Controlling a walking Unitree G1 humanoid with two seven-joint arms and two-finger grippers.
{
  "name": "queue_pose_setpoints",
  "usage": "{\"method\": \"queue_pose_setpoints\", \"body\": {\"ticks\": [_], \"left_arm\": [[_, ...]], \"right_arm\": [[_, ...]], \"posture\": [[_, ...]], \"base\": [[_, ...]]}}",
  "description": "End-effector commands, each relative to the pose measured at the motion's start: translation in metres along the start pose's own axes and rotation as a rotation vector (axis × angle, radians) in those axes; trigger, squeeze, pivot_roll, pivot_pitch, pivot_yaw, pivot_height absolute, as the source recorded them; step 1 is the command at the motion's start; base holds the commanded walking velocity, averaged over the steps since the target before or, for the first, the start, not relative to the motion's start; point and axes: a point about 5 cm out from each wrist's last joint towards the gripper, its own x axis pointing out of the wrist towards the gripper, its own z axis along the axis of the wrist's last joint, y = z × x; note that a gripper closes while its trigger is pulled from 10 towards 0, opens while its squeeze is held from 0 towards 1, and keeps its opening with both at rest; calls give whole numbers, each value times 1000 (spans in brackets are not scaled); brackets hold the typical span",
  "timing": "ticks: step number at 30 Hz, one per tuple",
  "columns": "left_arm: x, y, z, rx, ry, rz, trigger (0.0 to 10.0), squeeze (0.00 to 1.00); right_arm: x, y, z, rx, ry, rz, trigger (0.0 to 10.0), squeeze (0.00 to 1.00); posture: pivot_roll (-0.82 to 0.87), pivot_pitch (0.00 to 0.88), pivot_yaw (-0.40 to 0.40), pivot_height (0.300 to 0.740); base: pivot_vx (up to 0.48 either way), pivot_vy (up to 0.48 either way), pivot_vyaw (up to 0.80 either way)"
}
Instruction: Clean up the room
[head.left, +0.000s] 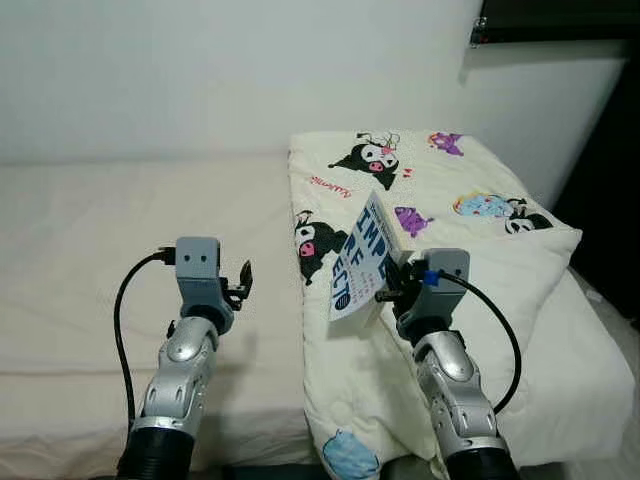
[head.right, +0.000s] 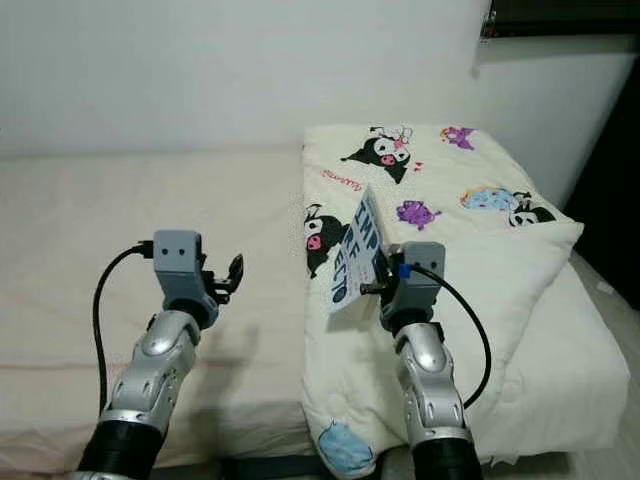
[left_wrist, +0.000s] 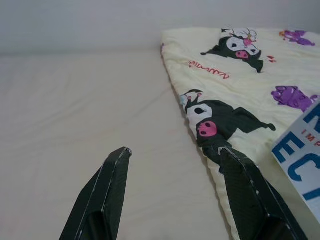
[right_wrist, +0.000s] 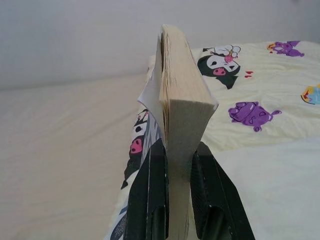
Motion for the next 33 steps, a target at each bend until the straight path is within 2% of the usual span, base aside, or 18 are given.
{"method": "queue_pose_setpoints", "body": {"ticks": [1, 18, 23, 33], "left_arm": [[-2, -2, -1, 19, -10, -7, 10000, 0], [-4, -1, -3, 10, -1, 0, 10000, 0], [-6, 0, -9, 6, 33, 9, 10000, 0], [-7, 1, -9, 15, 29, 4, 10000, 0]], "right_arm": [[2, 3, 4, 1, -23, 9, 10000, 0], [2, 3, 3, 5, -15, 6, 10000, 0], [0, 3, 1, 5, -10, 7, 10000, 0], [0, 4, 0, 7, -4, 10, 10000, 0]], "posture": [[-10, 0, -28, 644], [-10, 0, -34, 719], [-10, 0, -34, 739], [-11, 0, -36, 740]], "base": [[0, 0, 0], [0, 0, 0], [0, 0, 0], [0, 0, 0]]}}
